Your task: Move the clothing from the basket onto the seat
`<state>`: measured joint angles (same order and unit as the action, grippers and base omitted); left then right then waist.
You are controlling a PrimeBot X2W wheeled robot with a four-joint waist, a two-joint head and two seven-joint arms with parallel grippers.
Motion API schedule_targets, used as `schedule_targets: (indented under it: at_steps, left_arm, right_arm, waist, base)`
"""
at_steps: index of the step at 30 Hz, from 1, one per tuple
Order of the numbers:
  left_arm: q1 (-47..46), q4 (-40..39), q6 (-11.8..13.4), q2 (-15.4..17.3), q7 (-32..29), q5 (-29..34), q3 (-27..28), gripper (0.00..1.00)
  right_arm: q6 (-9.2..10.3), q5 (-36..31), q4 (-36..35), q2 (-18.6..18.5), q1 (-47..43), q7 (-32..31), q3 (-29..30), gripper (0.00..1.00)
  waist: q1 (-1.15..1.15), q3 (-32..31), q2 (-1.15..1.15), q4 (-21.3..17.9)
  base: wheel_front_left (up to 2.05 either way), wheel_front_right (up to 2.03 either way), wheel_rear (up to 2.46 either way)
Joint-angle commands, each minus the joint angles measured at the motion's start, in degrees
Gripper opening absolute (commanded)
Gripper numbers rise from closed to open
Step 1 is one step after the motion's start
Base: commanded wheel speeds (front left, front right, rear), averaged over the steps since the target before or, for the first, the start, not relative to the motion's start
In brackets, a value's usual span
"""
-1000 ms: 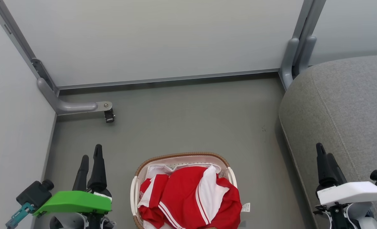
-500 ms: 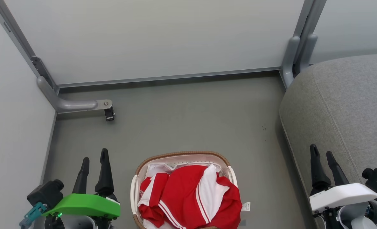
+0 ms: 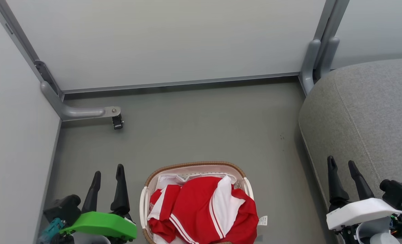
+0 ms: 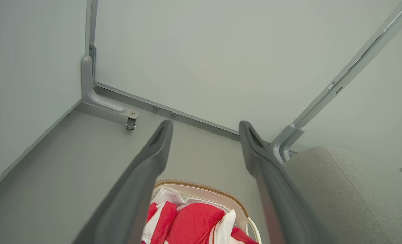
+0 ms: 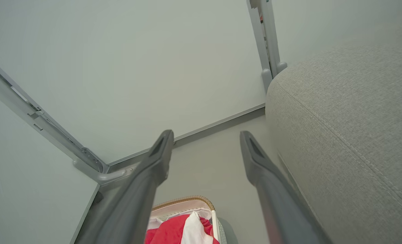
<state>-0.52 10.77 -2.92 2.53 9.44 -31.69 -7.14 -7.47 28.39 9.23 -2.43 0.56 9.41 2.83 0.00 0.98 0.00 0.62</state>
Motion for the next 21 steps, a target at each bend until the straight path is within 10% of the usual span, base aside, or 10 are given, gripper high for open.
schedule_targets:
  at_steps: [1,21]
  left_arm:
    - [0.51,-0.12,0.42,0.41,0.59,1.40,-0.20,1.00]
    - [1.51,2.90,1.42,0.47,3.06,9.32,-1.78,1.00]
  right_arm:
    - [-0.03,-1.69,-0.20,-0.39,-0.48,0.59,-0.07,1.00]
    - [-0.03,-13.04,1.41,-0.48,-0.91,3.14,-1.74,1.00]
  waist:
    - [0.00,-0.07,0.00,0.00]
    - [0.00,-0.11,0.00,0.20]
  base:
    - [0.00,0.00,0.00]
    - [0.00,0.00,0.00]
